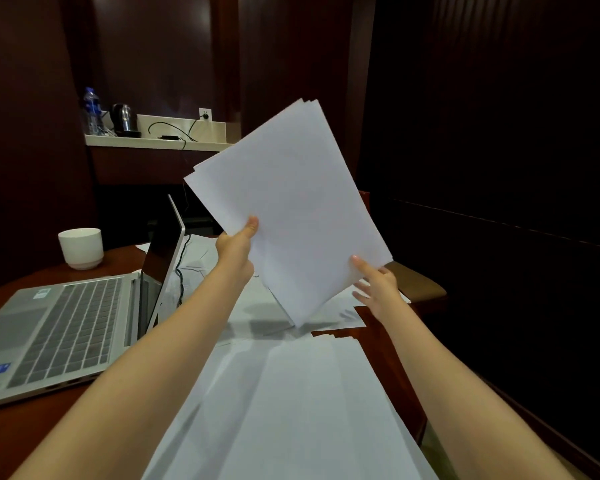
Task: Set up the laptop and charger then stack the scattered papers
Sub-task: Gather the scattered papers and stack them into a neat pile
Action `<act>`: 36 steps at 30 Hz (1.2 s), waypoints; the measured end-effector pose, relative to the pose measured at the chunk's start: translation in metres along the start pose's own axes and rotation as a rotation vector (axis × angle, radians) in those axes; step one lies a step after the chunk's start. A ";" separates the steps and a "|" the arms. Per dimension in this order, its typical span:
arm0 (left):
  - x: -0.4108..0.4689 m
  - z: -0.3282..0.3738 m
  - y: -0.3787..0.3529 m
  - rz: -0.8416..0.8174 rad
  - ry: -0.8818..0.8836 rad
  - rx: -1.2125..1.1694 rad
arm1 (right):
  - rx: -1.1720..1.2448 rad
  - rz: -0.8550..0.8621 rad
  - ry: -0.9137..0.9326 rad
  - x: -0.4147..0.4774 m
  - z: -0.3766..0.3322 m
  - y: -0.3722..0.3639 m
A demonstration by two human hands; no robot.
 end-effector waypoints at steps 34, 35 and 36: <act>-0.057 -0.054 -0.030 -0.758 -0.042 1.790 | -0.657 -0.623 -0.217 -0.044 0.033 0.000; -0.058 -0.057 -0.023 -0.775 0.014 1.801 | -0.645 -0.673 -0.225 -0.047 0.036 -0.004; -0.059 -0.059 -0.015 -0.784 0.066 1.816 | -0.650 -0.717 -0.221 -0.048 0.038 -0.008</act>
Point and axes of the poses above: each hand's wrist, its own x-axis towards the middle knuckle, its own y-axis out of the back of the hand, z = x × y, the point moved 10 cm from there along x, towards the middle knuckle, and after that the axes turned 14 degrees about -x, right-handed, at the moved point
